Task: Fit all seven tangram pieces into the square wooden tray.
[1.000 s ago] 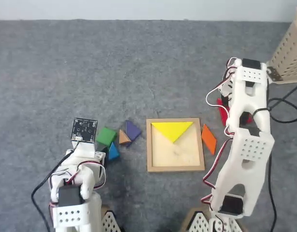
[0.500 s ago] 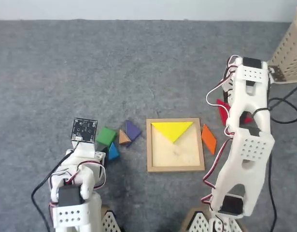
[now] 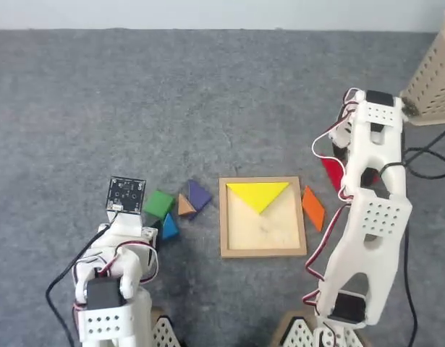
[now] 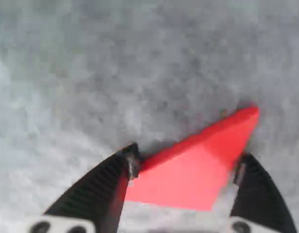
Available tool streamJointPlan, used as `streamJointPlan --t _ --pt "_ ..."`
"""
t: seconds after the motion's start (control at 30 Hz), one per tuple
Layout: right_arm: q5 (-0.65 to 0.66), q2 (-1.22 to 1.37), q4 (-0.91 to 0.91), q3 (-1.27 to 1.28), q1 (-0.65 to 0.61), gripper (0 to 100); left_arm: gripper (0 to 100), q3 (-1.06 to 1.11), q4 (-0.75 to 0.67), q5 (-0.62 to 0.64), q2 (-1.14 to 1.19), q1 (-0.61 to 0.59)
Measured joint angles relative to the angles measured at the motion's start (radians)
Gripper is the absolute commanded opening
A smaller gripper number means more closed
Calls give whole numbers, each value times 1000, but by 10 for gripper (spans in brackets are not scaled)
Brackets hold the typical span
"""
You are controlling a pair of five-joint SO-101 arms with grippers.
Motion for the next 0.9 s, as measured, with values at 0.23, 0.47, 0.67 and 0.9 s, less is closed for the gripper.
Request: streamJointPlan --t 0.23,0.47,0.67,0.9 --pt "540 2 58 -117 25 211 194 0 0 0 0 0" --pt "888 2 72 -135 -18 213 194 0 0 0 0 0" --pt "750 -2 236 -213 -44 214 194 0 0 0 0 0" --pt "3 -5 253 -144 -68 214 194 0 0 0 0 0"
